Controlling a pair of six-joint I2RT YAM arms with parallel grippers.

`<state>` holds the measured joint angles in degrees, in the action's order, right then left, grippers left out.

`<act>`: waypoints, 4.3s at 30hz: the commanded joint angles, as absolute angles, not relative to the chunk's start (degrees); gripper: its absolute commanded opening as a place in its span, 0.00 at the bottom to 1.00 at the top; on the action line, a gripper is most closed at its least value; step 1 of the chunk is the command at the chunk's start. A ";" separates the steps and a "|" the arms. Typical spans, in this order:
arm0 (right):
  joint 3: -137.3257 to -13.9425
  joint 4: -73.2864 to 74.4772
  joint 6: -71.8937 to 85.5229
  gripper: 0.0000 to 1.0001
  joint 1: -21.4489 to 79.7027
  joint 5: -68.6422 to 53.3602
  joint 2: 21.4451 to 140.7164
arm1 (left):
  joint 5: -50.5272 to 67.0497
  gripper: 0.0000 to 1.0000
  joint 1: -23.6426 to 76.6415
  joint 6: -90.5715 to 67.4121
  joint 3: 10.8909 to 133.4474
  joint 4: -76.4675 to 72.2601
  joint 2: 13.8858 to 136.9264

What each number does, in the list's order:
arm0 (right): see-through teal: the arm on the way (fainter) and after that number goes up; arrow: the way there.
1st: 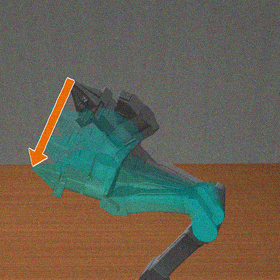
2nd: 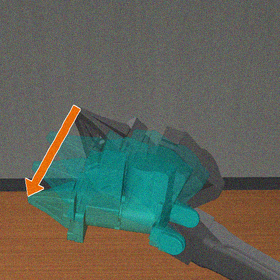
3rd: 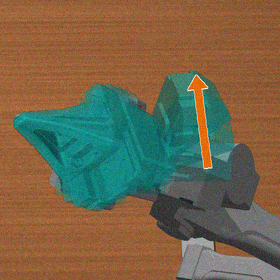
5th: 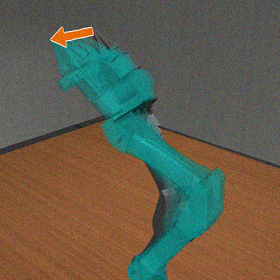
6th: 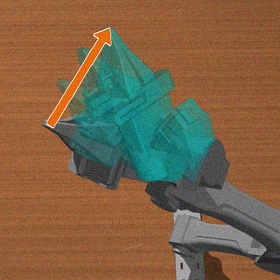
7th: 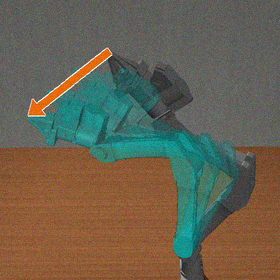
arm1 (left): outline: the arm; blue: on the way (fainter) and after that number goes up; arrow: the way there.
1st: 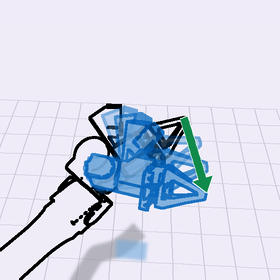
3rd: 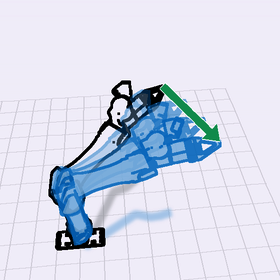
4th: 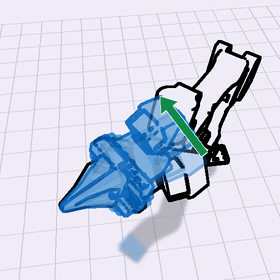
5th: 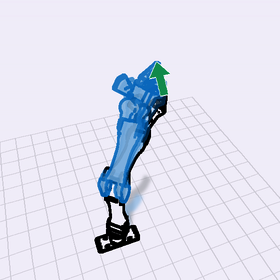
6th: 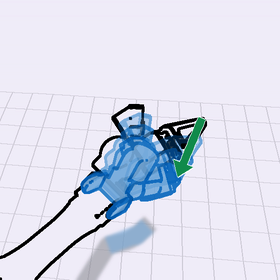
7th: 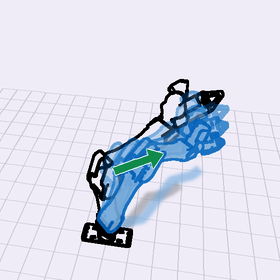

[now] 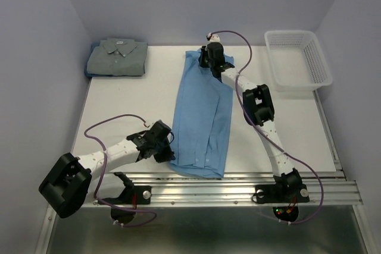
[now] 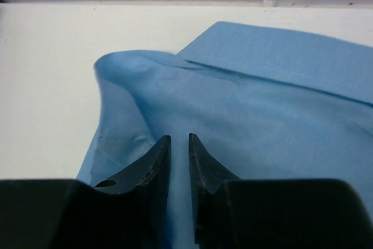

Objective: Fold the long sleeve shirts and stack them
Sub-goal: Fold the shirt

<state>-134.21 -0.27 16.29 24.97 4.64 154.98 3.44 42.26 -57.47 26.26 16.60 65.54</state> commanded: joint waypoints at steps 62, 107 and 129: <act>-29.56 27.94 49.13 1.00 34.00 -20.72 50.55 | 10.81 0.00 41.66 -53.44 23.12 11.42 52.90; -70.74 23.12 32.61 0.01 30.95 3.96 84.80 | 7.99 0.00 25.68 -38.24 64.32 6.15 81.64; -85.34 18.28 31.81 0.09 20.65 -3.43 109.59 | 13.27 0.00 20.66 -32.08 94.74 13.89 116.09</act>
<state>-81.43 21.41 31.48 20.99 -2.98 108.62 12.67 21.56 -32.77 91.26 13.45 115.83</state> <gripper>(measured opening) 0.059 0.029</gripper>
